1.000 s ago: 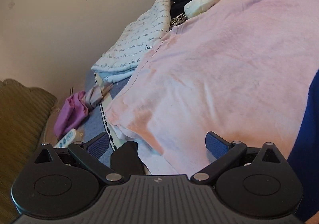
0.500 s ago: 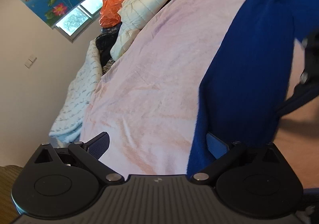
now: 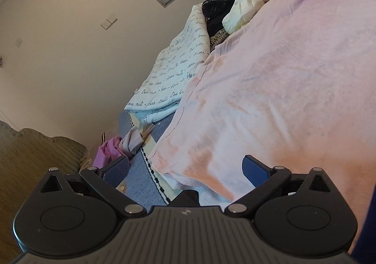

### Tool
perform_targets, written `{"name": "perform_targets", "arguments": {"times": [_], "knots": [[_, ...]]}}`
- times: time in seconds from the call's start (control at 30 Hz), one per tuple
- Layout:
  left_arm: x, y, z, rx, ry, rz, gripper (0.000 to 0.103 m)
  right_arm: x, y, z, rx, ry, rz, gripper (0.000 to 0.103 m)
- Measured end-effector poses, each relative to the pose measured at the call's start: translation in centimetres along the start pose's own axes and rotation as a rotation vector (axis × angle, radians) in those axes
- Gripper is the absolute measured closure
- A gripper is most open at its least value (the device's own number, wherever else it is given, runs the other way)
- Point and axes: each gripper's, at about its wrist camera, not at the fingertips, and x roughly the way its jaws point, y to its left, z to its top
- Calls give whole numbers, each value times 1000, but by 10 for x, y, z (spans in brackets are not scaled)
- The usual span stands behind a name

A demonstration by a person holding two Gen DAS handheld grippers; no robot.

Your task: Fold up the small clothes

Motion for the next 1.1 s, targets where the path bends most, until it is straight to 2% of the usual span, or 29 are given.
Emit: {"name": "perform_targets", "arguments": {"times": [0.17,0.27,0.3,0.37,0.4,0.43,0.47,0.53,0.63,0.73,0.87,0.93,1.0,1.07,1.1], "knots": [[-20,14,12,-62,-45,-88,0,19,19,20,-73,-7,106,26],[-26,34,21,-122,-62,-106,0,27,19,41,-71,-62,227,30],[-27,43,23,-149,-64,-106,0,26,15,49,-48,-106,245,31],[-27,61,25,-206,-68,-91,0,16,-1,65,54,-253,243,30],[-27,68,26,-227,-67,-83,0,11,-15,71,137,-320,248,25],[-26,74,26,-242,-67,-76,0,8,-28,74,216,-355,255,20],[-25,78,25,-255,-65,-68,0,7,-40,75,278,-363,249,20],[-21,80,23,-261,-52,-65,0,4,-52,69,321,-338,164,22],[-19,74,19,-253,-39,-79,0,-2,-54,49,262,-263,20,27],[-22,63,17,-226,-39,-102,0,-11,-46,26,168,-194,16,36],[-25,49,17,-201,-37,-126,0,-6,-6,10,-62,-97,23,46],[-27,44,17,-194,-37,-140,0,3,16,8,-174,-52,-5,50],[-29,41,17,-186,-40,-144,0,18,38,8,-296,-23,-67,50],[-32,40,17,-185,-46,-151,0,31,51,9,-352,-27,-103,49],[-32,39,18,-188,-46,-155,0,33,49,11,-332,-36,-99,60]]}}
